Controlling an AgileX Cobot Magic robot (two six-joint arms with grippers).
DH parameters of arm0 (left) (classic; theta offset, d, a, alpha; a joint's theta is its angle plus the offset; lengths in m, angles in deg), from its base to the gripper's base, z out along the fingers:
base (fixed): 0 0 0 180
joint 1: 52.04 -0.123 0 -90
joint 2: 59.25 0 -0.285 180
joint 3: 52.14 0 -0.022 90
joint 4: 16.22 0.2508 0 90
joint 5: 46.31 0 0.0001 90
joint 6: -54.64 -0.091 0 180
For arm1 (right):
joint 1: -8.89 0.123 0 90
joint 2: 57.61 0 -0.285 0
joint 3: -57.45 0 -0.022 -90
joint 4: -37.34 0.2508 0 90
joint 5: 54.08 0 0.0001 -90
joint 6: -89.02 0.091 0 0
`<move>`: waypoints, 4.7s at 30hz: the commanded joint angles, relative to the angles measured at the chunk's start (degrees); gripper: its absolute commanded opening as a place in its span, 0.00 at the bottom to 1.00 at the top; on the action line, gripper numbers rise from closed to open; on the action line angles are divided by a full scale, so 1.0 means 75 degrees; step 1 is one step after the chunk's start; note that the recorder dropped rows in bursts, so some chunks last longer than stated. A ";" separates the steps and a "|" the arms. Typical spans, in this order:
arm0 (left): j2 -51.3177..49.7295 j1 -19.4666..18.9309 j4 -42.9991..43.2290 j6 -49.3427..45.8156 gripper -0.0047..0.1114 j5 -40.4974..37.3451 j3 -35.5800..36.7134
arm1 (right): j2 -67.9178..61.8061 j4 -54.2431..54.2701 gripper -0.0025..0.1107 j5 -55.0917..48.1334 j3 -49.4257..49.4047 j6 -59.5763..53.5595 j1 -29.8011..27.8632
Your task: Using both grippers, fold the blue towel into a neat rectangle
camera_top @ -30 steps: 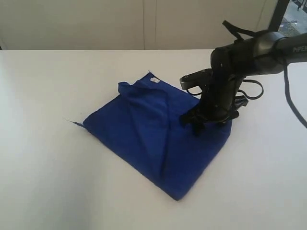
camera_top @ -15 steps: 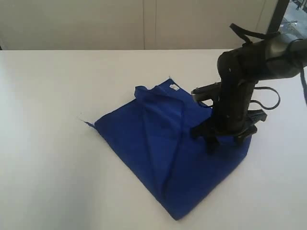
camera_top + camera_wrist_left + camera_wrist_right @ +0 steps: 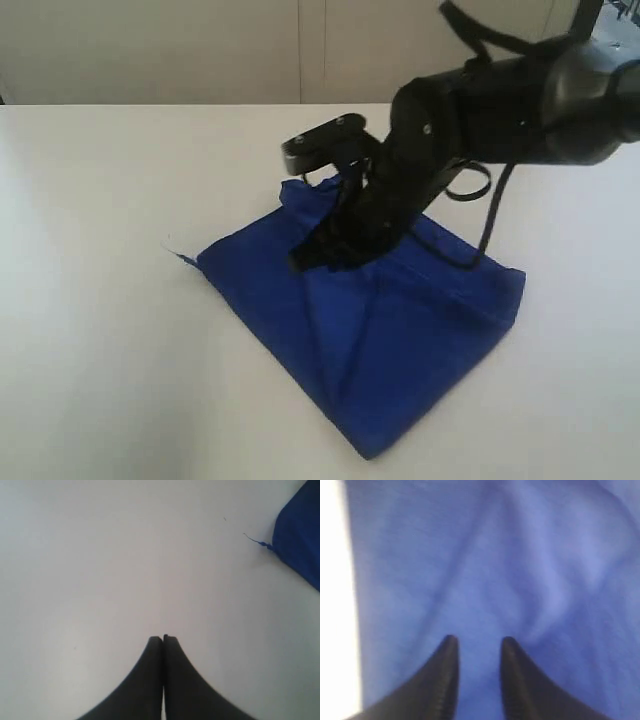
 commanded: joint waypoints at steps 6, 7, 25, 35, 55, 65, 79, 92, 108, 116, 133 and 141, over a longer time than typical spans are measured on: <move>0.0048 -0.0035 -0.0079 0.0019 0.04 -0.0047 0.0042 | -0.1199 0.0206 0.02 0.0655 0.0291 -0.0205 0.1134; 0.0048 -0.0035 -0.0079 0.0019 0.04 -0.0047 0.0042 | -0.1441 0.0342 0.02 0.0655 0.0481 -0.0205 0.1211; 0.0048 -0.0035 -0.0079 0.0019 0.04 -0.0047 0.0042 | -0.3976 0.0494 0.02 0.1110 0.3266 0.1646 0.1145; 0.0048 -0.0035 -0.0079 0.0019 0.04 -0.0047 0.0042 | -0.4463 0.0523 0.02 0.1967 0.3775 0.3098 0.0740; 0.0048 -0.0035 -0.0079 0.0019 0.04 -0.0047 0.0042 | -0.4556 0.0600 0.02 0.2863 0.3857 0.3914 0.0587; 0.0048 -0.0035 -0.0079 0.0019 0.04 -0.0047 0.0042 | -0.3301 0.0556 0.02 0.2228 0.3854 0.3829 0.0587; 0.0048 -0.0035 -0.0079 0.0019 0.04 -0.0047 0.0042 | -0.1737 0.0504 0.02 -0.0418 0.2987 0.2050 -0.0699; 0.0048 -0.0035 -0.0079 0.0019 0.04 -0.0047 0.0042 | -0.0800 0.0506 0.02 0.0607 0.0523 0.1416 -0.2391; 0.0048 -0.0035 -0.0079 0.0019 0.04 -0.0047 0.0042 | -0.0434 0.0556 0.02 -0.0812 0.0383 0.0507 -0.2433; 0.0048 -0.0035 -0.0079 0.0019 0.04 -0.0047 0.0042 | 0.0719 0.0608 0.02 -0.0728 -0.0412 0.0507 -0.2433; -0.0025 0.0022 -0.1453 -0.0260 0.04 0.0901 0.0042 | 0.1144 0.1048 0.02 0.0468 -0.0897 0.0171 -0.2813; -0.1385 0.1741 -0.3248 -0.1814 0.04 0.1152 -0.0347 | 0.0678 0.1765 0.02 0.0694 -0.0765 -0.0035 -0.3126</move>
